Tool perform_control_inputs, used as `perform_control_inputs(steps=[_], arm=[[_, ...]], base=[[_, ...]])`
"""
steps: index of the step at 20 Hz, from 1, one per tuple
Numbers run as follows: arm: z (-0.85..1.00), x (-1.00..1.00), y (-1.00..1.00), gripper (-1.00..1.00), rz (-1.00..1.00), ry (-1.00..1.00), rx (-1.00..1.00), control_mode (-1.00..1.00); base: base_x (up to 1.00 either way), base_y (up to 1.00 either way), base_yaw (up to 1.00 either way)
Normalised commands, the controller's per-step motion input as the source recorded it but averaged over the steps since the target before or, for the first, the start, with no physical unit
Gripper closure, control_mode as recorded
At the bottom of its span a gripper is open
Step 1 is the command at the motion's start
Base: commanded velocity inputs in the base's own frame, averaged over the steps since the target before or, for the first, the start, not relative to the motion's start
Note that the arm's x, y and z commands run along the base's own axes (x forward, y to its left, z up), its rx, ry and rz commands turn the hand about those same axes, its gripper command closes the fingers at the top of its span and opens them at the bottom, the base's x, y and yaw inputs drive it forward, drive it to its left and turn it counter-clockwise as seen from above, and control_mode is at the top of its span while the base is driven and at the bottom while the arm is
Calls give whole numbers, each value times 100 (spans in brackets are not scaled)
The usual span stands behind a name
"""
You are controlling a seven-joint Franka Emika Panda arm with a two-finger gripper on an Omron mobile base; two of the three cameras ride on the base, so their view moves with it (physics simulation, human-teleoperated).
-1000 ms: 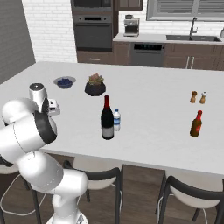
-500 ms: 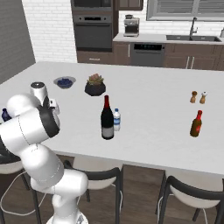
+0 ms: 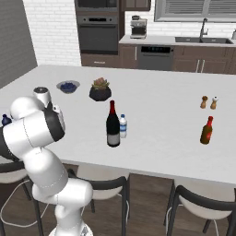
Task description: Move the plastic bottles in the middle to the plastics group, and the glass bottles in the middle to the glass group.
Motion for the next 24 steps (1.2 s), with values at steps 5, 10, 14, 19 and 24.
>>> perform_control_inputs(steps=[5,10,14,19,24], arm=[[0,5,0,100,0,-7,-1,-100],[0,6,0,100,0,-3,0,-100],[0,0,0,-100,0,0,0,-100],[0,0,0,-100,0,0,0,-100],[0,0,0,-100,0,0,0,-100]], base=[[0,0,0],[0,0,0],[0,0,0],[0,0,0],[0,0,0]])
